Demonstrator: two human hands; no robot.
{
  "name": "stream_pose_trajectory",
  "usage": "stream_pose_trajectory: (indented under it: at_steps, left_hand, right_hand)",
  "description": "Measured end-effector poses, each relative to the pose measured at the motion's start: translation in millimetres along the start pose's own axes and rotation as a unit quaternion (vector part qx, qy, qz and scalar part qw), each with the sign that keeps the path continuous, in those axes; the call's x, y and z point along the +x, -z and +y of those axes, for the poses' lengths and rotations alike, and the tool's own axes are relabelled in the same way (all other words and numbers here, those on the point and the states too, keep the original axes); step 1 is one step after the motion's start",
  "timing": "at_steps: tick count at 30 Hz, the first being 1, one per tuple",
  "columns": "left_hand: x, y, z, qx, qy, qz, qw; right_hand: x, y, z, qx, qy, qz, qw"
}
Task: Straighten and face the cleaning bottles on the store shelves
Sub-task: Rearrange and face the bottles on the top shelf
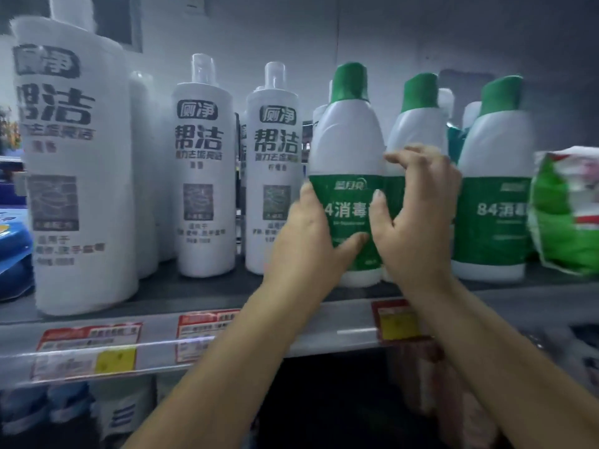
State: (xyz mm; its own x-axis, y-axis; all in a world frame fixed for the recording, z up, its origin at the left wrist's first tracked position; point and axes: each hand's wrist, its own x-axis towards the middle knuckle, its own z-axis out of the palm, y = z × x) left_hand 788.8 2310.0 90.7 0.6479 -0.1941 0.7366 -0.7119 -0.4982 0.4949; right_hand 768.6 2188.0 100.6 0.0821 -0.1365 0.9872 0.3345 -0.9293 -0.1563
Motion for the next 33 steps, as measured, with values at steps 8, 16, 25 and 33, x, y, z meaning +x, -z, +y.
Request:
stream_pose_trajectory:
  at_steps: [8, 16, 25, 33]
  left_hand:
    - [24, -12, 14, -0.13, 0.116, 0.026, 0.984]
    - [24, -11, 21, -0.208, 0.132, 0.063, 0.967]
    - [19, -21, 30, -0.183, 0.098, 0.058, 0.977]
    - [21, -38, 43, -0.182, 0.1, 0.029, 0.978]
  right_hand:
    - [9, 9, 43, 0.002, -0.057, -0.026, 0.998]
    - [10, 0, 19, 0.049, -0.001, -0.04, 0.998]
    - [29, 2, 4, 0.027, -0.009, -0.083, 0.996]
    - [37, 6, 11, 0.019, -0.028, -0.078, 0.996]
